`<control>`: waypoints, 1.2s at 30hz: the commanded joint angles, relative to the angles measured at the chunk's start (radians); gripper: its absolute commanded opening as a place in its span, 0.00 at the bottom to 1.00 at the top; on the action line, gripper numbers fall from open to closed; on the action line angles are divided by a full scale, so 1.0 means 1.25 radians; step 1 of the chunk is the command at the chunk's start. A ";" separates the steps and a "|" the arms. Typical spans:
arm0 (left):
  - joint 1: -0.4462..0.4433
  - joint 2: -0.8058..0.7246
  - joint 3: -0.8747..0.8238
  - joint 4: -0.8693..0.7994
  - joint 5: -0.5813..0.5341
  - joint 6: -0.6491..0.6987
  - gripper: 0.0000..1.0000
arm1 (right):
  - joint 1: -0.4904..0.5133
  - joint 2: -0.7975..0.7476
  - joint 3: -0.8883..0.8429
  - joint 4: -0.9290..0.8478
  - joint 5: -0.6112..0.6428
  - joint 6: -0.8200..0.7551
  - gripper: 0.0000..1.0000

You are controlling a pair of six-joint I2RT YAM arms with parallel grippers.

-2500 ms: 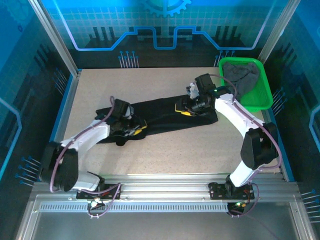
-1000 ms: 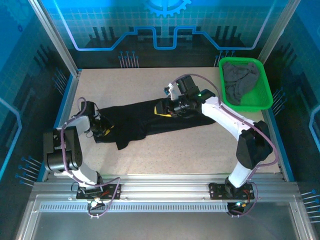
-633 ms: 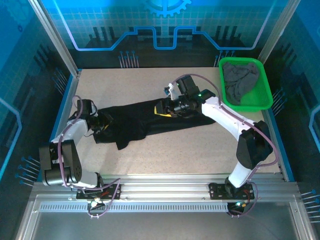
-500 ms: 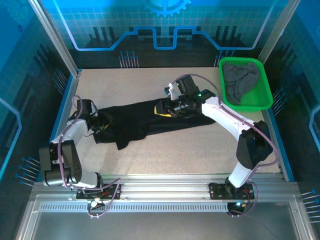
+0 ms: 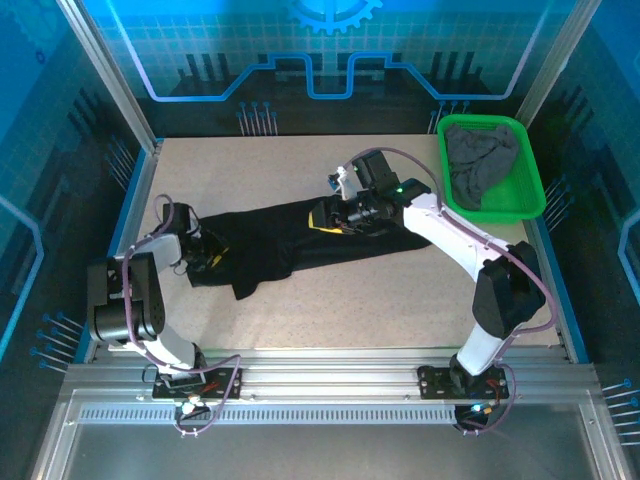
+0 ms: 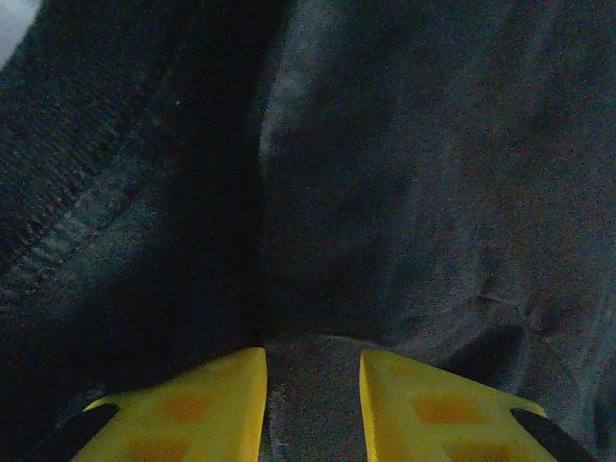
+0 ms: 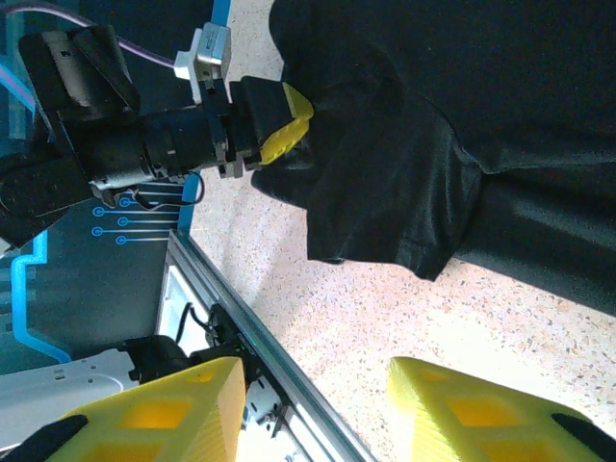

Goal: Fold and stack the t-shirts

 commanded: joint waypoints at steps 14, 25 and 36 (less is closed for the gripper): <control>-0.042 -0.026 -0.002 -0.003 -0.010 -0.028 0.26 | 0.009 0.030 0.035 -0.018 -0.007 -0.009 0.44; -0.062 -0.074 0.021 -0.070 -0.034 -0.029 0.11 | 0.009 0.022 0.015 -0.016 0.000 -0.007 0.43; -0.059 -0.039 0.119 -0.169 -0.040 -0.014 0.00 | 0.008 0.018 0.022 -0.031 0.005 -0.010 0.43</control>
